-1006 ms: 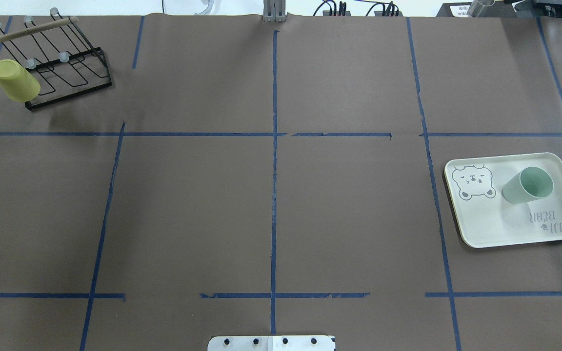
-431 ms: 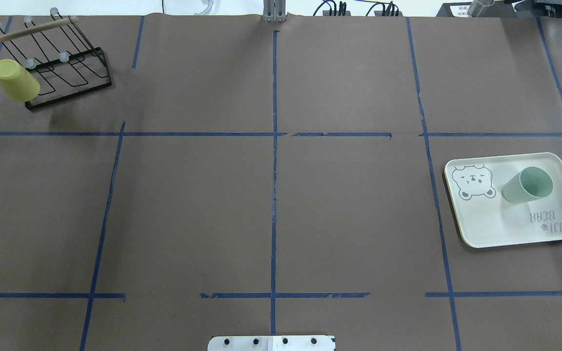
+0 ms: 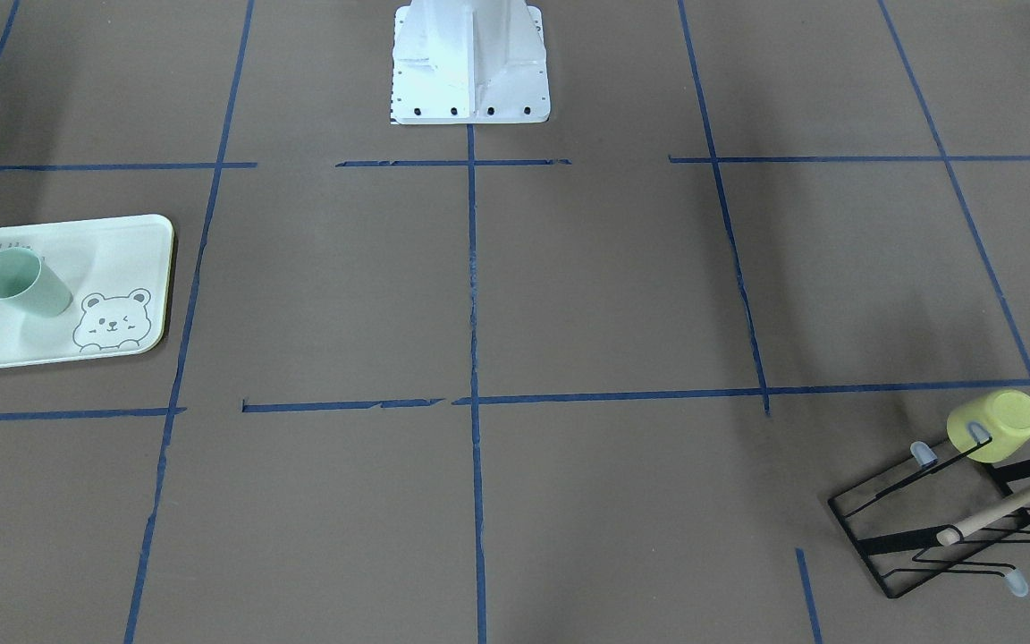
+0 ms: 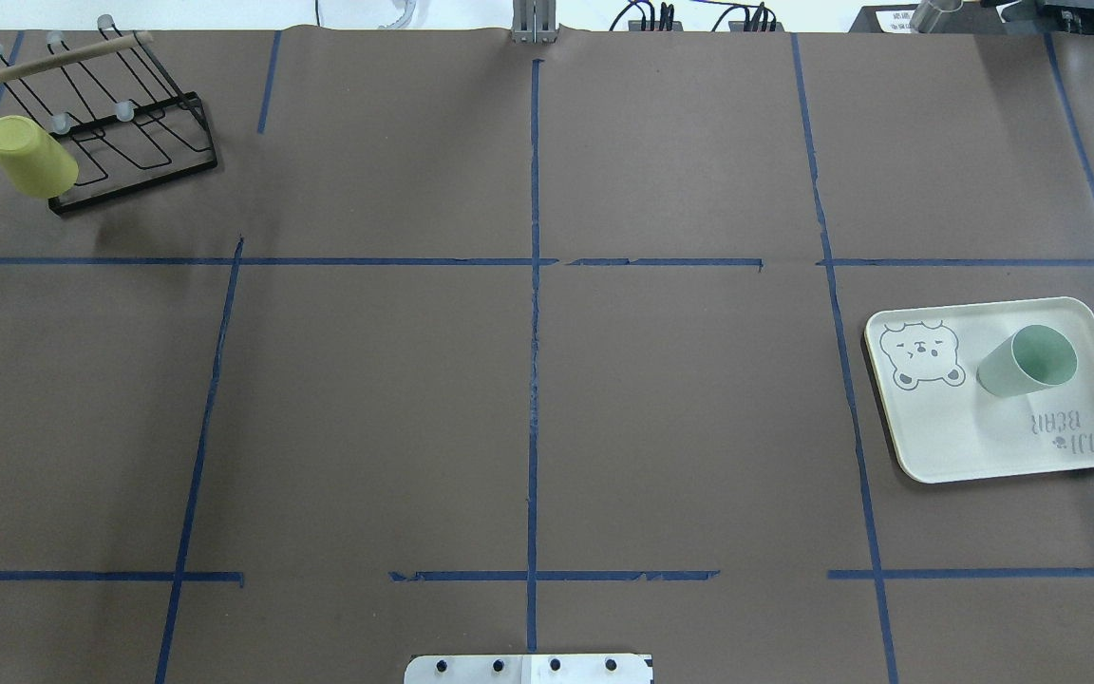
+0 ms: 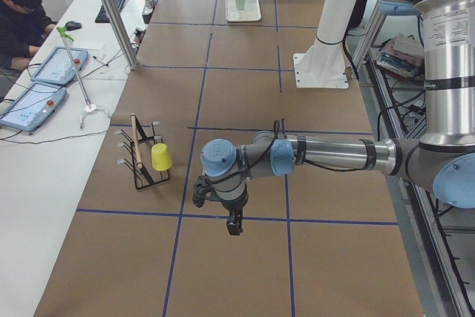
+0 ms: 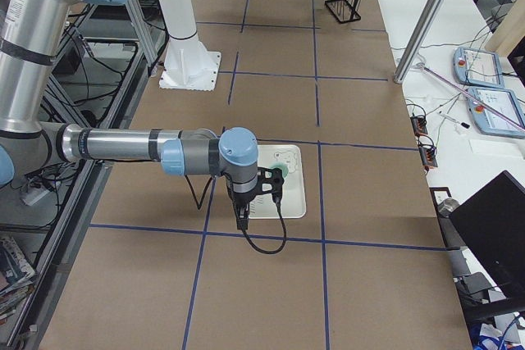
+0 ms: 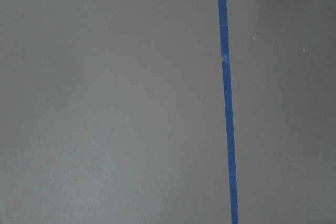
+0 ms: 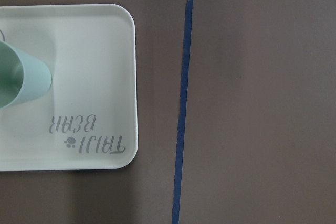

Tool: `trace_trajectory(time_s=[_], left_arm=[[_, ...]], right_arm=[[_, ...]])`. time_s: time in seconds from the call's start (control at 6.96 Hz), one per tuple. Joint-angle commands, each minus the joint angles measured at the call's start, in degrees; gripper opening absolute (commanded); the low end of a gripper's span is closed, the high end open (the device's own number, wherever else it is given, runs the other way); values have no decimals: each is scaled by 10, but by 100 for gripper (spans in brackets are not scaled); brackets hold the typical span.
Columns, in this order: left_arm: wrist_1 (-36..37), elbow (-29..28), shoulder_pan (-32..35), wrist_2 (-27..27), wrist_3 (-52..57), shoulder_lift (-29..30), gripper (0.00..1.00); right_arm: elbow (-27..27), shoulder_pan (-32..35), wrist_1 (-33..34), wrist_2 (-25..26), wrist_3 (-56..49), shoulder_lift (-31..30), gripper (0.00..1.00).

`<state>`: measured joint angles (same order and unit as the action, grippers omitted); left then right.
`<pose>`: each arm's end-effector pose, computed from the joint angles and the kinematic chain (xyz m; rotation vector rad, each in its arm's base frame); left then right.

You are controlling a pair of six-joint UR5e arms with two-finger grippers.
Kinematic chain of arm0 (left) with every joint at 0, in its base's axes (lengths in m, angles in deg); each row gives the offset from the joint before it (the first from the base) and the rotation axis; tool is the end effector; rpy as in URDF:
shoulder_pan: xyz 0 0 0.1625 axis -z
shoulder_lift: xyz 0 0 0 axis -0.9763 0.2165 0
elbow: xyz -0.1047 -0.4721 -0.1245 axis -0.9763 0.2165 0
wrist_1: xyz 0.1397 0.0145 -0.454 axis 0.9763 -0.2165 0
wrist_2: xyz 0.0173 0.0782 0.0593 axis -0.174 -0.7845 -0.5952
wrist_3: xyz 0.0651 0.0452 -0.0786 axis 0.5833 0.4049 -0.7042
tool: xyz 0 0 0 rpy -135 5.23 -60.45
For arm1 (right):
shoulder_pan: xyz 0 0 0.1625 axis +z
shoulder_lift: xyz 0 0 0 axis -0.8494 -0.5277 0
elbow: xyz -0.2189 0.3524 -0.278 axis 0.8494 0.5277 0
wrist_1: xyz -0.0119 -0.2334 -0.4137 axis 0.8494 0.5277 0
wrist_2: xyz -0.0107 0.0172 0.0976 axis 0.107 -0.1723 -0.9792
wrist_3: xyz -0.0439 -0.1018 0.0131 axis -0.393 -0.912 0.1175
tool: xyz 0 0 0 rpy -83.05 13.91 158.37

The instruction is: Left arm grabs green cup and hands to right arm on tray

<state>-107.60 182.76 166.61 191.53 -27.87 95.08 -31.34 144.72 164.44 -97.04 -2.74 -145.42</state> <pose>-0.0539 -0.4569 0.7399 -0.1132 0.7176 0.1560 0.0353 -0.3791 0.6971 0.0198 -0.7423 -0.0496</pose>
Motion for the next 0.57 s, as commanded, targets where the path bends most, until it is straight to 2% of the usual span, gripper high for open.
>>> trace_trajectory(time_s=[0.0,0.43], left_arm=[[-2,2,-1,0,0,-1,100],[-1,4,-1,0,0,-1,100]], right_arm=[[0,0,1,0,1,0,100],[0,0,0,-1,2,1,100]])
